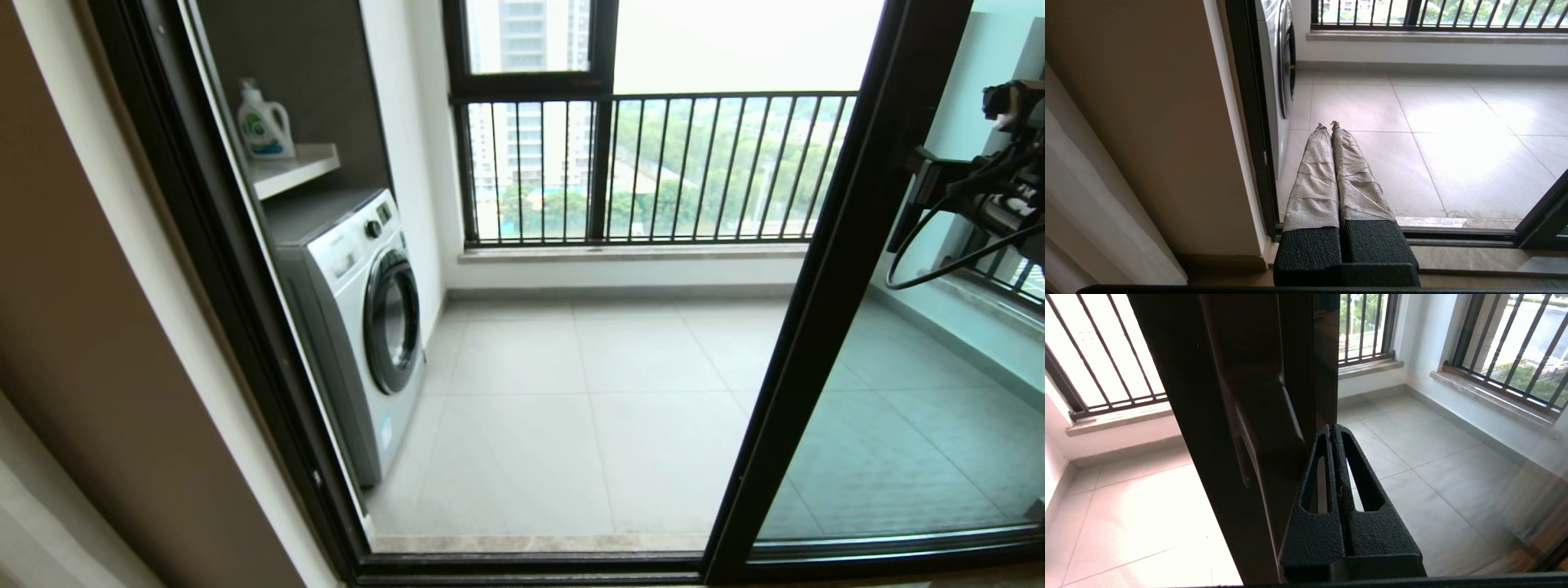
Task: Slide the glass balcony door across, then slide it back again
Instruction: Close the slid door
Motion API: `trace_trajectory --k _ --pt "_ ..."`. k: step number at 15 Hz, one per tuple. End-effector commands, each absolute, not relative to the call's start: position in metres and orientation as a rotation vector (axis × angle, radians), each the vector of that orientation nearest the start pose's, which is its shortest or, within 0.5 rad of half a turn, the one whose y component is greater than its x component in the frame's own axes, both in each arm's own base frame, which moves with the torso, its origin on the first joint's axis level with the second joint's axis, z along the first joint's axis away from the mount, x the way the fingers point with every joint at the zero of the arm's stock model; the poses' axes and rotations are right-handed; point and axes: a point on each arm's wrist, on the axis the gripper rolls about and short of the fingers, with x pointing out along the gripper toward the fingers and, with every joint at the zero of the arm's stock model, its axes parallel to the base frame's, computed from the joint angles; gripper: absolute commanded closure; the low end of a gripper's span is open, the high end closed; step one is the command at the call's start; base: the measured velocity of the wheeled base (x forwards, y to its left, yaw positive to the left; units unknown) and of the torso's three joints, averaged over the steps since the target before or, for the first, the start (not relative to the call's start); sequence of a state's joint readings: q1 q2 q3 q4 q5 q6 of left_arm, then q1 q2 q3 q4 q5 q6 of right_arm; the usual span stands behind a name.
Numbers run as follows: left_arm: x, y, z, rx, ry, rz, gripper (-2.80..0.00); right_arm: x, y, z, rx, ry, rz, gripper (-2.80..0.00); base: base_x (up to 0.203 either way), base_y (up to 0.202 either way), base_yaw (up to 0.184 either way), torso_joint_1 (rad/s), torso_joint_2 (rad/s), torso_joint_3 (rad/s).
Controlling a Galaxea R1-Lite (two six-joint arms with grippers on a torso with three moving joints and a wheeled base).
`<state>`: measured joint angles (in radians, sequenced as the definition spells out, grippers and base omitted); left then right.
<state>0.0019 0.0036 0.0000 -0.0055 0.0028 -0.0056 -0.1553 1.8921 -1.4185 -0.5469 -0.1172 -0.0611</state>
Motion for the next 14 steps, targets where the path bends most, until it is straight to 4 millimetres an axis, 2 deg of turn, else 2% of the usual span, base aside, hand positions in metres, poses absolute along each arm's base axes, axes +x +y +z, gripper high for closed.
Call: trace_trajectory --k 1,14 --pt "-0.023 0.000 0.076 -0.006 -0.003 0.006 0.00 0.383 -0.050 0.281 -0.061 -0.072 -0.254 0.00 0.000 0.000 0.000 0.000 0.00 0.000" --pt "-0.023 0.000 0.076 -0.006 -0.003 0.006 0.00 0.386 -0.008 0.282 -0.070 -0.074 -0.188 0.00 0.000 0.000 0.000 0.000 0.00 0.000"
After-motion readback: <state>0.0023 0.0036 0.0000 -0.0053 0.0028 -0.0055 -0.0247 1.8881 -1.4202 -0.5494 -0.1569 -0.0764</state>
